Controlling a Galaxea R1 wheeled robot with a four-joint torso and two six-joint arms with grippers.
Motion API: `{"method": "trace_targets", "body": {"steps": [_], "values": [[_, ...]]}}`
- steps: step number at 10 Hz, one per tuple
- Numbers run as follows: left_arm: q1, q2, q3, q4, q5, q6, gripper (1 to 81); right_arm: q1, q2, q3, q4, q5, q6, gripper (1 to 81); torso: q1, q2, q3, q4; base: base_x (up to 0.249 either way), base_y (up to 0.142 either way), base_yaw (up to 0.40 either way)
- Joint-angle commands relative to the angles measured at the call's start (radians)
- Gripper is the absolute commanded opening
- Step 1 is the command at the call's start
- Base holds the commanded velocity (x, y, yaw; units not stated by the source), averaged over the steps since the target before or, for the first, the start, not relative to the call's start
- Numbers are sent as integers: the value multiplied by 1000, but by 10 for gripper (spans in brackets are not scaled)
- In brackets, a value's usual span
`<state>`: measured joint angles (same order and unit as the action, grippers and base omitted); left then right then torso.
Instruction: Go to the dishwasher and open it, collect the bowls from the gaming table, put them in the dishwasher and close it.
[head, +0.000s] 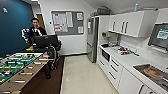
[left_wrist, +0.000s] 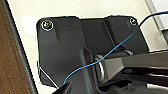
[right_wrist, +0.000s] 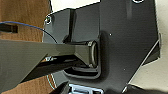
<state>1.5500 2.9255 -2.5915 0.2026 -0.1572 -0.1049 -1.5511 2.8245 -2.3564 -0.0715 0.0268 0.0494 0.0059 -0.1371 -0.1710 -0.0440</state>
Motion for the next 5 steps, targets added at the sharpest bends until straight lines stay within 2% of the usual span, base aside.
{"method": "trace_targets", "body": {"steps": [1, 5], "values": [[-38, 0, 2, 3, 45, 1, 811, 44, -14, 5, 2, -51, 0, 811, 0, 0, 0, 0, 0, 0, 380], [-38, 0, -1, -3, 51, 2, 811, 48, 16, -66, 4, -51, 0, 811, 0, 0, 0, 0, 0, 0, 380]]}}
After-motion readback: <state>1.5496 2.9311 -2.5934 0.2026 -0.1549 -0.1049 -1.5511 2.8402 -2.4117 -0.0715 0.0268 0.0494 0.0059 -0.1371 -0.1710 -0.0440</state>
